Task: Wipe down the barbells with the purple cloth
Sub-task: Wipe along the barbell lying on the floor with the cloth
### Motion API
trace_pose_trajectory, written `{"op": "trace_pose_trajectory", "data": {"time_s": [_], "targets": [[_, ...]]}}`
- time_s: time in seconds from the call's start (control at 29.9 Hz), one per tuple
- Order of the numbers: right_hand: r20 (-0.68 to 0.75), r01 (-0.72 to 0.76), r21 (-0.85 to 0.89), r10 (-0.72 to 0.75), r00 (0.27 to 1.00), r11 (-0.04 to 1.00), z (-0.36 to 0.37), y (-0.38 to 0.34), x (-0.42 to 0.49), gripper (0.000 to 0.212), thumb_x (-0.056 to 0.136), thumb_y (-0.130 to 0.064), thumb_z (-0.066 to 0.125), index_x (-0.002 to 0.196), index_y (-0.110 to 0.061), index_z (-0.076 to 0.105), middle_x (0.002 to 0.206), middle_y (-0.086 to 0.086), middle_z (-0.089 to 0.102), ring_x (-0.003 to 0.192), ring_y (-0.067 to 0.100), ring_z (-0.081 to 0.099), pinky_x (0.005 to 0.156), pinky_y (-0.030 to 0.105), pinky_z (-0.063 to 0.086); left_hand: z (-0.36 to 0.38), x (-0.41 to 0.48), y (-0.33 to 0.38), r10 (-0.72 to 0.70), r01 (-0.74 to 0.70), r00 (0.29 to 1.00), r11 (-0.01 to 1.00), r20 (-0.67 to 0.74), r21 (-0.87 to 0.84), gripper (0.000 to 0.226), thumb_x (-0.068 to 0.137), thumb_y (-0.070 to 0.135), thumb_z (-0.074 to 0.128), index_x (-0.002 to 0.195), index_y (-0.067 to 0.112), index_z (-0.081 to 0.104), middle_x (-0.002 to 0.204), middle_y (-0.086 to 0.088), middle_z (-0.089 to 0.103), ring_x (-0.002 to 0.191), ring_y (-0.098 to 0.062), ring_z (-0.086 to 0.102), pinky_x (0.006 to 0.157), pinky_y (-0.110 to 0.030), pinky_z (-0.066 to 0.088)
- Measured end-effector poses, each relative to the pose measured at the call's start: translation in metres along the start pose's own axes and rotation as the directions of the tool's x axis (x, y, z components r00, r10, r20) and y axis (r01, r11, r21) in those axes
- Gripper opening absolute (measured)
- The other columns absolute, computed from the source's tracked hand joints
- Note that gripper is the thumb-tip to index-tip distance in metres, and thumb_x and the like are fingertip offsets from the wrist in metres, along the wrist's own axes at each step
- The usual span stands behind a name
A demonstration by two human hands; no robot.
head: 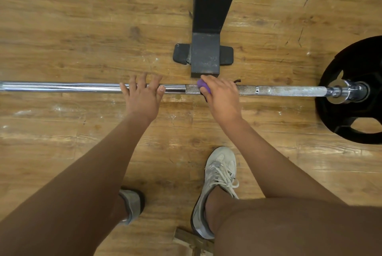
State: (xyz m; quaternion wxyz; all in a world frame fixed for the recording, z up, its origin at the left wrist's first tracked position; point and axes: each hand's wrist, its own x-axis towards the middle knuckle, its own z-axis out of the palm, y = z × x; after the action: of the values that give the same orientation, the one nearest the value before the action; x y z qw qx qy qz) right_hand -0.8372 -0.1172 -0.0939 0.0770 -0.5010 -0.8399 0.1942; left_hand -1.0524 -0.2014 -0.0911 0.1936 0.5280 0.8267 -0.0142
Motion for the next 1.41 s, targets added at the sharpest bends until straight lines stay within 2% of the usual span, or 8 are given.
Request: {"op": "trace_pose_trajectory", "data": {"time_s": [0.27,0.5,0.64,0.77,0.97,1.1,1.24,1.41], "targets": [[0.036,0.177,-0.059,-0.175,0.984,0.982,0.014,-0.018,-0.017,0.046,0.098,-0.026,0.063,0.143,-0.017,0.054,0.141,-0.002,0.06,0.128,0.021,0.053,0.111,0.038,0.035,0.015,-0.019,-0.005,0.003,-0.004,0.999,1.0,-0.043,-0.027,0.049,0.107,0.045,0.028,0.154,0.033,0.036,0.163,-0.012,0.024,0.152,-0.04,0.011,0.117,-0.065,0.003],[0.031,0.05,-0.061,-0.048,0.998,0.997,0.012,-0.02,-0.033,0.04,0.103,-0.032,0.054,0.139,-0.017,0.056,0.135,0.001,0.063,0.128,0.023,0.052,0.112,0.039,0.031,0.021,-0.039,-0.007,0.013,-0.013,0.999,1.0,-0.045,-0.019,0.054,0.103,0.047,0.023,0.152,0.03,0.041,0.164,-0.016,0.022,0.151,-0.043,0.012,0.115,-0.068,0.006],[0.015,0.075,-0.044,-0.074,0.997,0.996,0.024,-0.039,-0.047,0.04,0.1,-0.024,0.06,0.139,-0.017,0.056,0.14,0.0,0.059,0.134,0.024,0.048,0.116,0.044,0.033,0.024,-0.051,-0.008,0.02,-0.021,0.998,1.0,-0.061,-0.017,0.056,0.102,0.048,0.024,0.149,0.027,0.048,0.159,-0.02,0.031,0.145,-0.049,0.023,0.111,-0.073,0.015],[0.045,0.1,-0.041,-0.099,0.994,0.994,0.016,-0.02,-0.057,0.046,0.098,-0.025,0.063,0.143,-0.017,0.054,0.141,0.002,0.06,0.137,0.024,0.049,0.118,0.042,0.031,0.028,-0.061,-0.009,0.006,-0.007,0.999,1.0,-0.042,-0.023,0.054,0.103,0.047,0.025,0.149,0.028,0.046,0.161,-0.018,0.026,0.148,-0.047,0.018,0.113,-0.071,0.012],[0.025,-0.086,-0.022,0.086,0.996,0.996,0.015,-0.028,-0.074,0.038,0.103,-0.029,0.052,0.14,-0.02,0.054,0.14,-0.004,0.059,0.138,0.023,0.043,0.121,0.042,0.022,0.032,-0.076,-0.01,-0.006,0.005,1.0,1.0,-0.019,-0.018,0.051,0.106,0.045,0.032,0.152,0.028,0.041,0.163,-0.016,0.023,0.15,-0.045,0.014,0.114,-0.068,0.011],[0.068,-0.033,0.009,0.032,0.997,0.999,0.026,-0.052,-0.083,0.04,0.105,-0.029,0.049,0.144,-0.019,0.051,0.147,-0.004,0.053,0.144,0.025,0.037,0.122,0.044,0.019,0.033,-0.087,-0.012,0.002,-0.003,1.0,1.0,-0.023,-0.023,0.06,0.103,0.054,0.022,0.149,0.026,0.047,0.161,-0.018,0.03,0.146,-0.048,0.023,0.11,-0.071,0.017],[0.135,0.016,-0.001,-0.016,0.991,1.0,0.015,-0.035,-0.088,0.042,0.106,-0.033,0.046,0.146,-0.019,0.049,0.146,-0.002,0.054,0.144,0.022,0.039,0.123,0.038,0.019,0.036,-0.097,-0.014,-0.002,0.002,1.0,0.999,0.004,-0.034,0.066,0.099,0.057,0.014,0.149,0.028,0.046,0.162,-0.016,0.028,0.147,-0.047,0.022,0.11,-0.072,0.018],[0.118,-0.143,0.031,0.138,0.983,0.989,0.006,-0.032,-0.095,0.037,0.104,-0.029,0.05,0.139,-0.02,0.055,0.135,-0.001,0.062,0.136,0.024,0.046,0.119,0.043,0.027,0.043,-0.106,-0.015,-0.019,0.019,1.0,0.999,-0.008,-0.048,0.054,0.1,0.053,0.024,0.144,0.029,0.046,0.159,-0.017,0.034,0.144,-0.047,0.028,0.107,-0.074,0.023]]}}
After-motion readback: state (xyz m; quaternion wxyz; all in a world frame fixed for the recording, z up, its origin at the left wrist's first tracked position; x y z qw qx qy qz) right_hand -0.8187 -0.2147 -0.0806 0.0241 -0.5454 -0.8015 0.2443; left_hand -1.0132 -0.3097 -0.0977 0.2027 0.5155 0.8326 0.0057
